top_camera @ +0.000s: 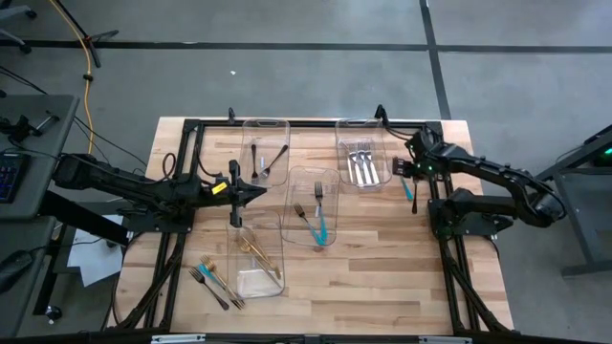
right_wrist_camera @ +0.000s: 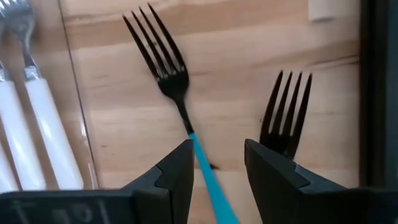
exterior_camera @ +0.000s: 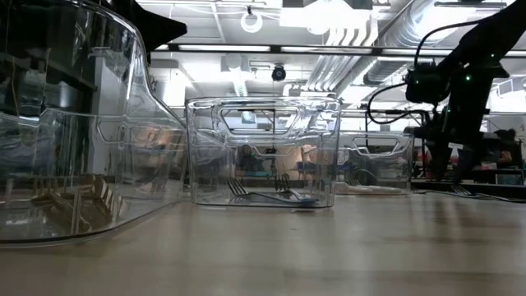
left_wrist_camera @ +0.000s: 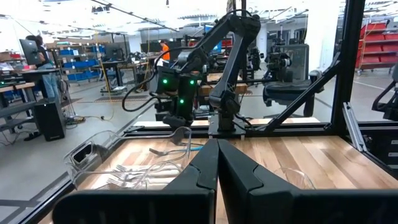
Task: Sort silverware by color (type)
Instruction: Put the blue fork into the center transparent bin
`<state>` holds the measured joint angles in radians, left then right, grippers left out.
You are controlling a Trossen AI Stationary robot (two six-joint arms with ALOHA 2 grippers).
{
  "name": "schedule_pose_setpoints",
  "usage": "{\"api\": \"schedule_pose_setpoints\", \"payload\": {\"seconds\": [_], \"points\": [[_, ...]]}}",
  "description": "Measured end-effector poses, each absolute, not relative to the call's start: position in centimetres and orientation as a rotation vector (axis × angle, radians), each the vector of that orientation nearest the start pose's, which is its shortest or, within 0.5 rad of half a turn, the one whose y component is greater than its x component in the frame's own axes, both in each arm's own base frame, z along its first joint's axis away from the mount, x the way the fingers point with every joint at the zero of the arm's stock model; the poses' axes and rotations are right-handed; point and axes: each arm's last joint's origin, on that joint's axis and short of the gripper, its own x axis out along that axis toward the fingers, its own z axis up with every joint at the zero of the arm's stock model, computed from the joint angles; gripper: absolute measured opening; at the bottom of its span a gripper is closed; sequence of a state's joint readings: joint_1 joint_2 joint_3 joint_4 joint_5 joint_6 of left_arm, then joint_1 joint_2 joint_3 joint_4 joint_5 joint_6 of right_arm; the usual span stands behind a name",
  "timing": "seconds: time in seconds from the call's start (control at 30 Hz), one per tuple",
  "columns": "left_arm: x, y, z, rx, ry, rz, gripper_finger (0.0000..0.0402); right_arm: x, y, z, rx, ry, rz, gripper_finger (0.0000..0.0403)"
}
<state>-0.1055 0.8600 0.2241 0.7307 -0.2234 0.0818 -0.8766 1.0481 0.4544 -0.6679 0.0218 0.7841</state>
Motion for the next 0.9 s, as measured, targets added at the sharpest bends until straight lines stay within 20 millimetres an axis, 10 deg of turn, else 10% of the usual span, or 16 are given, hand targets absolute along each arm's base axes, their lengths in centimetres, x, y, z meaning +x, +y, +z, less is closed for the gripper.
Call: {"api": "schedule_pose_setpoints", "payload": {"seconds": [0.9], "points": [[17.6, -1.2, 21.5, 0.066, -0.089, 0.122, 0.0001, 10.6, -11.5, 15.1, 1.161, 0.794, -1.264, 0.0138]]}}
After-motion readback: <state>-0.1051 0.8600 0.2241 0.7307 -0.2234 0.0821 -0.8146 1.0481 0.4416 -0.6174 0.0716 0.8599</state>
